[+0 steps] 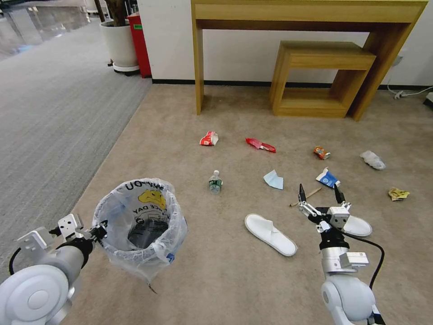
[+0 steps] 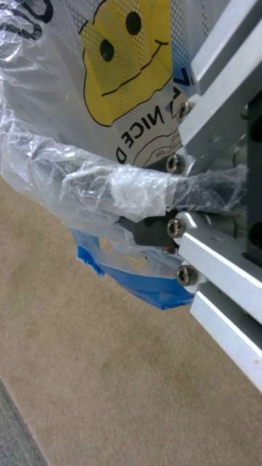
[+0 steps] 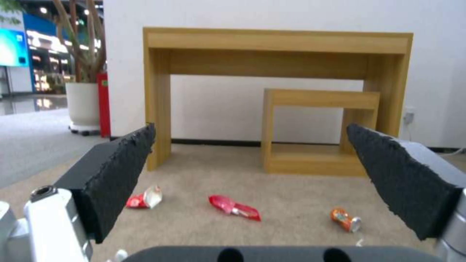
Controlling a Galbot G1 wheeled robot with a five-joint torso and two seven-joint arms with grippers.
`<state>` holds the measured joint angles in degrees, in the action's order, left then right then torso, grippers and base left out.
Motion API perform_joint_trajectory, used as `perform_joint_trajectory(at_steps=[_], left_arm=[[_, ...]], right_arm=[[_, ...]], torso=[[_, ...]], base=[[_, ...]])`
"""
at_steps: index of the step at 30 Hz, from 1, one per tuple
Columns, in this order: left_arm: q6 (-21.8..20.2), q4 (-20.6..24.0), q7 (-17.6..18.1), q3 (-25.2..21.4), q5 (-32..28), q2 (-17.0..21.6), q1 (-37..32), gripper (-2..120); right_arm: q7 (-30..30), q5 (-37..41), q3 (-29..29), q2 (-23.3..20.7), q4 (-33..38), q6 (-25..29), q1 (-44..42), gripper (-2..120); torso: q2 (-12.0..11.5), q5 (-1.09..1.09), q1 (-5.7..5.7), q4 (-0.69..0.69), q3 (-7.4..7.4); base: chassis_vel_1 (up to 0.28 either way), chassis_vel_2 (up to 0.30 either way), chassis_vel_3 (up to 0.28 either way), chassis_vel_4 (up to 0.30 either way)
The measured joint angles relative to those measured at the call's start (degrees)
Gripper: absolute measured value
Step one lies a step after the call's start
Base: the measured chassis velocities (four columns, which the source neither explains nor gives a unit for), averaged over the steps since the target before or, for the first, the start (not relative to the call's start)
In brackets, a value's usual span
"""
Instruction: Pick up the trash bin and place the garbage on the floor into it.
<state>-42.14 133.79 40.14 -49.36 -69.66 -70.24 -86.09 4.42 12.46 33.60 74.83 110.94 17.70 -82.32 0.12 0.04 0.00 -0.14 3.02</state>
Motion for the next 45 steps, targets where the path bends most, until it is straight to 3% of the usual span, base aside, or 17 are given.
perform_joint_trajectory(at_steps=[4, 9, 19, 33, 45], left_arm=[[0.00, 0.15, 0.76, -0.67, -1.06, -0.06, -0.08, 0], [0.00, 0.48, 2.08, -2.81, -6.62, 0.18, 0.22, 0], [0.01, -0.95, 1.85, -4.59, -11.59, 2.19, 0.49, 0], [0.01, -2.32, 1.32, -1.72, -8.84, 1.55, 0.96, 0], [0.01, -2.86, 0.05, -1.39, -5.95, 0.88, 1.08, 0]], right_arm=[[0.00, 1.20, 0.02, -0.73, -0.41, 0.09, 0.88, 100], [-1.54, 1.27, -0.77, -1.40, -2.54, 0.97, 1.55, 100], [-3.51, 1.07, -1.08, -1.77, -2.88, 1.26, 1.43, 100], [-5.13, 0.88, -0.51, -2.06, -4.24, 2.55, 0.96, 100], [-4.56, 1.17, -2.63, -2.60, -6.78, 3.12, 2.05, 100]], torso=[[0.00, 0.00, 0.00, 0.01, 0.00], [0.00, 0.00, 0.00, 0.00, 0.00], [0.00, 0.00, 0.00, 0.00, 0.00], [0.00, 0.00, 0.00, 0.00, -0.01], [0.00, 0.01, 0.01, 0.02, 0.03]], base=[[0.000, 0.000, 0.000, 0.000], [0.000, 0.000, 0.000, 0.000], [0.000, 0.000, 0.000, 0.000], [-0.005, 0.006, 0.006, -0.005], [-0.178, 0.171, 0.180, -0.158]])
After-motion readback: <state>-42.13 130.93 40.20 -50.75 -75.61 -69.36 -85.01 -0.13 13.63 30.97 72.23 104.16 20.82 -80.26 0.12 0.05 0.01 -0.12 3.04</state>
